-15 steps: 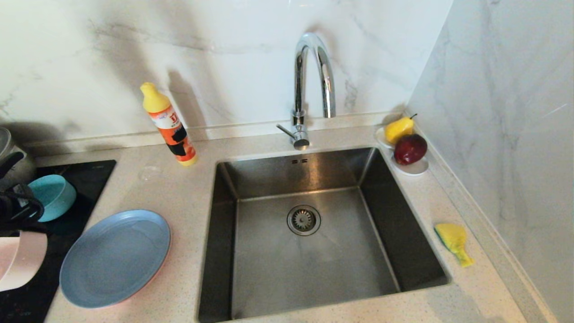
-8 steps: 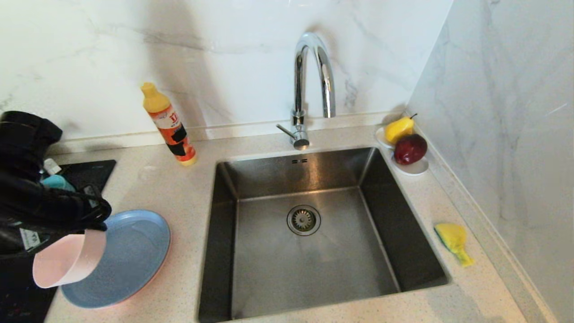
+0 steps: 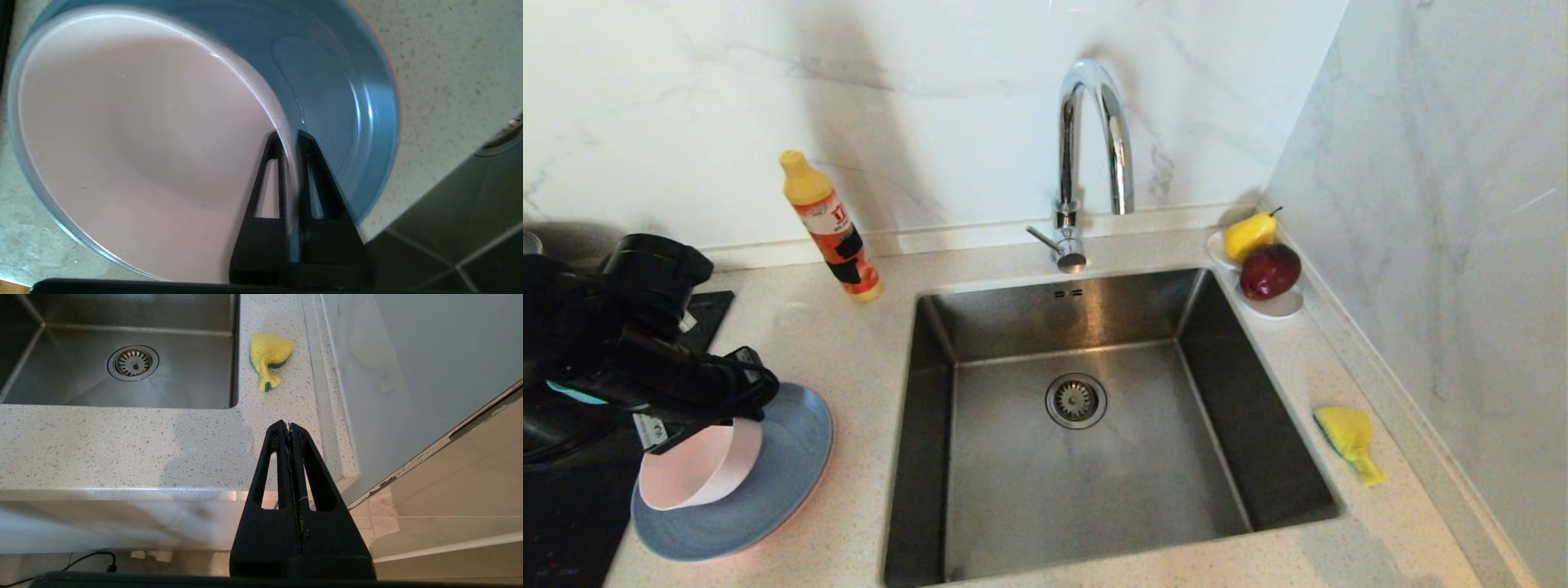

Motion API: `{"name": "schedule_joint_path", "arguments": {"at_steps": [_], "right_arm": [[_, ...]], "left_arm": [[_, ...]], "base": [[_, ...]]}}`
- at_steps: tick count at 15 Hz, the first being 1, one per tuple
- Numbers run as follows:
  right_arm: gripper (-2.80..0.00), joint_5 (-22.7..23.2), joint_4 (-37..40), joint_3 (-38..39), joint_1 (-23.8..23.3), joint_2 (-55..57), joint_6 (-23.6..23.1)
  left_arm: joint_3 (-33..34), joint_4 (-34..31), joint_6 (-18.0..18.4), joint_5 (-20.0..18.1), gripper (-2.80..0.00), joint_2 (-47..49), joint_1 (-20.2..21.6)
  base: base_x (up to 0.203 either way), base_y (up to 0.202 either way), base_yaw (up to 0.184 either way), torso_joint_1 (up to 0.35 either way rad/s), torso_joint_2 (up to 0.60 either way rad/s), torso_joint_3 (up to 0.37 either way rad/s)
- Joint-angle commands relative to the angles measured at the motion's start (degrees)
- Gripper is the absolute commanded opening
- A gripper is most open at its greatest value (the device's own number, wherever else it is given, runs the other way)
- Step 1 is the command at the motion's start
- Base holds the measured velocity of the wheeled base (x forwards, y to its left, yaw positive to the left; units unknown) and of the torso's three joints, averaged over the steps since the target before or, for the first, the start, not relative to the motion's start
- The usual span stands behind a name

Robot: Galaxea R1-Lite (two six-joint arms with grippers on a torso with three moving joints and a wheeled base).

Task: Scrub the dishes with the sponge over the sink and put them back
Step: Place the bowl on the plate, then place the bowl on the bowl

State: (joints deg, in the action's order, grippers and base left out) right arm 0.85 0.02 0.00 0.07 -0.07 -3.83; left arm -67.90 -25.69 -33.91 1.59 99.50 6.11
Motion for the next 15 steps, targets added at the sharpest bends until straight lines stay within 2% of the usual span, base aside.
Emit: {"name": "schedule_joint_path", "arguments": {"at_steps": [1,5,8,9,12,15], "right_arm": [[-2.8,0.0,0.0,0.0,0.0,0.0,0.0],[-2.8,0.0,0.0,0.0,0.0,0.0,0.0],[-2.8,0.0,0.0,0.0,0.0,0.0,0.0],[-2.8,0.0,0.0,0.0,0.0,0.0,0.0],[-2.8,0.0,0.0,0.0,0.0,0.0,0.0],[-2.8,0.0,0.0,0.0,0.0,0.1,0.0]], "left_arm": [[-0.5,-0.2,-0.2,0.4,0.0,1.3,0.0],[-1.6,-0.2,-1.2,0.3,0.0,-1.2,0.1],[-7.5,-1.0,-5.2,0.6,0.0,-4.3,1.4],[-8.9,-1.9,-5.4,0.6,-2.8,-5.6,3.3],[-11.8,-3.9,-4.1,0.9,-2.8,-5.6,7.6],[-17.6,-3.4,0.6,0.7,-2.8,-1.1,14.6]], "base": [[0.0,0.0,0.0,0.0,0.0,0.0],[0.0,0.0,0.0,0.0,0.0,0.0],[0.0,0.0,0.0,0.0,0.0,0.0],[0.0,0.0,0.0,0.0,0.0,0.0],[0.0,0.0,0.0,0.0,0.0,0.0],[0.0,0.0,0.0,0.0,0.0,0.0]]}}
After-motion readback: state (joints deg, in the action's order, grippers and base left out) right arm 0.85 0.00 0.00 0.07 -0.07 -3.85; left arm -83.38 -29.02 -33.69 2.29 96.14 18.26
